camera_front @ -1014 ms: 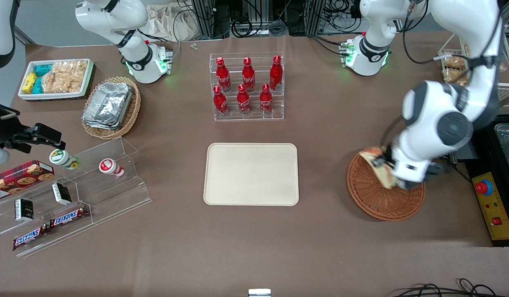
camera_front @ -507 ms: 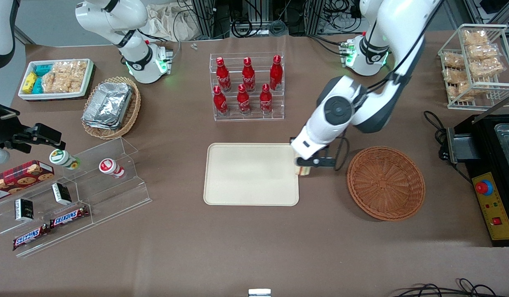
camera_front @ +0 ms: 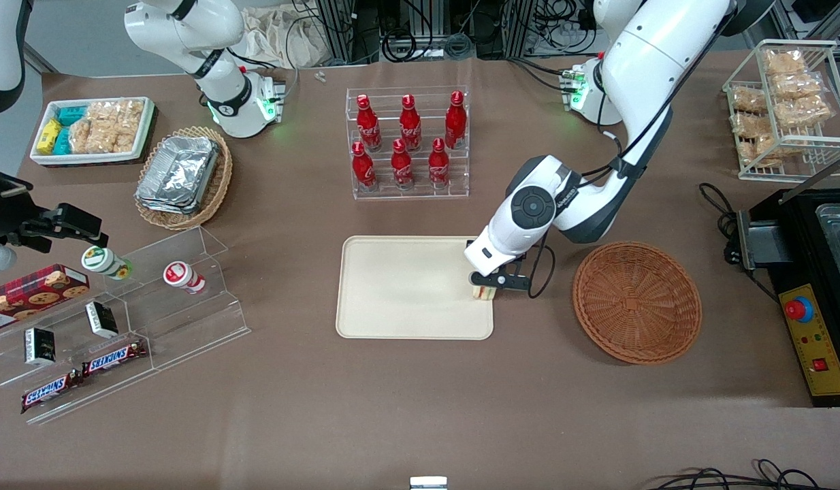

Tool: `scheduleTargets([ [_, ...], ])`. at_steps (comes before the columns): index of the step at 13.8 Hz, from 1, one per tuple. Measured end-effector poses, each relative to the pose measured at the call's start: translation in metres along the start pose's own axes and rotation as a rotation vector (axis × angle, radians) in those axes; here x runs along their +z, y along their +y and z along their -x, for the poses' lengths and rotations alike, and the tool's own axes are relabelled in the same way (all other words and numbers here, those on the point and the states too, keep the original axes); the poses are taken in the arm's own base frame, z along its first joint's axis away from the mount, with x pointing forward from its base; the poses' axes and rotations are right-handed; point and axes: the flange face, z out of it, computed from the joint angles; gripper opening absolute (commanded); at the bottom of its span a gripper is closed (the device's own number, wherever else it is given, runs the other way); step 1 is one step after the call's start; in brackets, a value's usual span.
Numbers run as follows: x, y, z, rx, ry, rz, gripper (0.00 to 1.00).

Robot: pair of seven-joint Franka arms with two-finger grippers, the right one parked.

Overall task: Place sandwich from basket to tray
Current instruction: 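Lower the sandwich onto the tray and open the left gripper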

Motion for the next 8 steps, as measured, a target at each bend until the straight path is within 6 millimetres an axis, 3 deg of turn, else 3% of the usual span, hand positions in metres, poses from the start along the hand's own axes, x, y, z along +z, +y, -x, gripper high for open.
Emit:
scheduleTargets([
  [3,0.01,0.011,-0.007,0.008,0.018,-0.003,0.0],
  [4,0.015,0.011,-0.009,0.007,0.026,-0.019,0.23],
  [6,0.028,0.009,-0.013,0.017,0.037,-0.051,1.0],
  [8,0.028,0.011,-0.016,0.026,0.048,-0.057,1.0],
])
